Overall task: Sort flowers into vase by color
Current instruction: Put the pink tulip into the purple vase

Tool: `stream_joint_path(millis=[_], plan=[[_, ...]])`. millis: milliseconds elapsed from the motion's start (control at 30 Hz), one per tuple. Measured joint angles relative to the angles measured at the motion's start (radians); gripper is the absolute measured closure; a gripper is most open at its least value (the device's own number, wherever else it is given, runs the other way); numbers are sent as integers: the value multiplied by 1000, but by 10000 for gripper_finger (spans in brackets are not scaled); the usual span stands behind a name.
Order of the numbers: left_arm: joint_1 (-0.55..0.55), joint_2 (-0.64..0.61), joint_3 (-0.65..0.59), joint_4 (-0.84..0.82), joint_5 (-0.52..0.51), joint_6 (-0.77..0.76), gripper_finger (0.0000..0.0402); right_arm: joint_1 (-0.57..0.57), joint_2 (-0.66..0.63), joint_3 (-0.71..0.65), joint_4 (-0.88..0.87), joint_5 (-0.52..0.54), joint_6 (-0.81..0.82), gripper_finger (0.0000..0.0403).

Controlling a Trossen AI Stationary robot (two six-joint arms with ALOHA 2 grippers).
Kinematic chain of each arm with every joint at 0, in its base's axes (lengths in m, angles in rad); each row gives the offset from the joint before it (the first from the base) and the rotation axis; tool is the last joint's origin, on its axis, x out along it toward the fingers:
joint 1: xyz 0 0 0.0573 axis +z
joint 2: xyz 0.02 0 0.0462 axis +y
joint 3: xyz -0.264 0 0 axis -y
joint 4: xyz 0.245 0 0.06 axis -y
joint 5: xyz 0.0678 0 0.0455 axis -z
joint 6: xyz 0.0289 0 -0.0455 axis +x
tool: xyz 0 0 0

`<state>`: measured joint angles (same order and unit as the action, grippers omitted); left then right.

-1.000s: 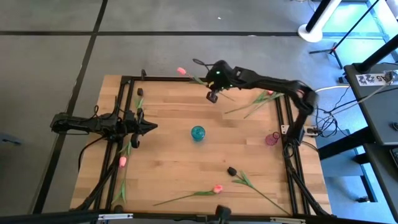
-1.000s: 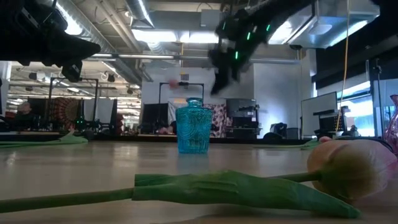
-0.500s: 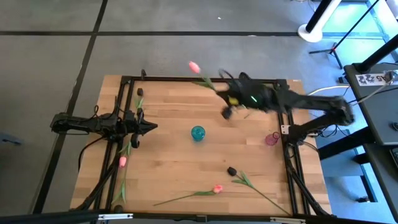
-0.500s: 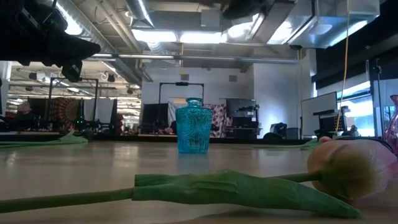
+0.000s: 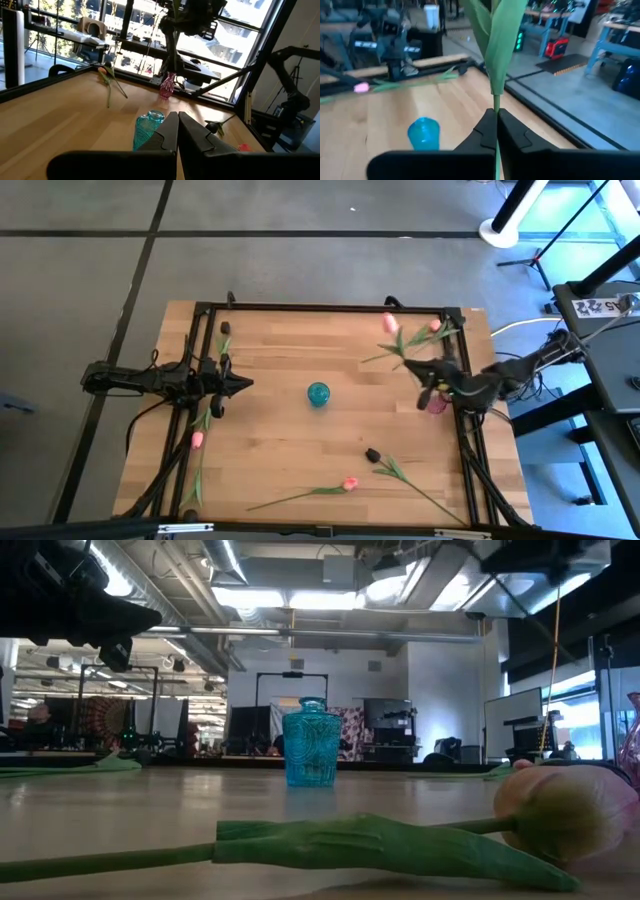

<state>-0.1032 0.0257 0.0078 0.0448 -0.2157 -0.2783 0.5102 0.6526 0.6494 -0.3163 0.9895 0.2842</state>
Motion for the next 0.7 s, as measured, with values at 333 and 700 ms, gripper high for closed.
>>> stream_joint_path(millis=[333, 700], plan=[[0, 0, 0, 0, 0, 0, 401, 184, -375, -89, -156, 29, -1, 403], [0, 0, 0, 0, 0, 0, 401, 204, -629, -89, -333, -203, -55, 403]])
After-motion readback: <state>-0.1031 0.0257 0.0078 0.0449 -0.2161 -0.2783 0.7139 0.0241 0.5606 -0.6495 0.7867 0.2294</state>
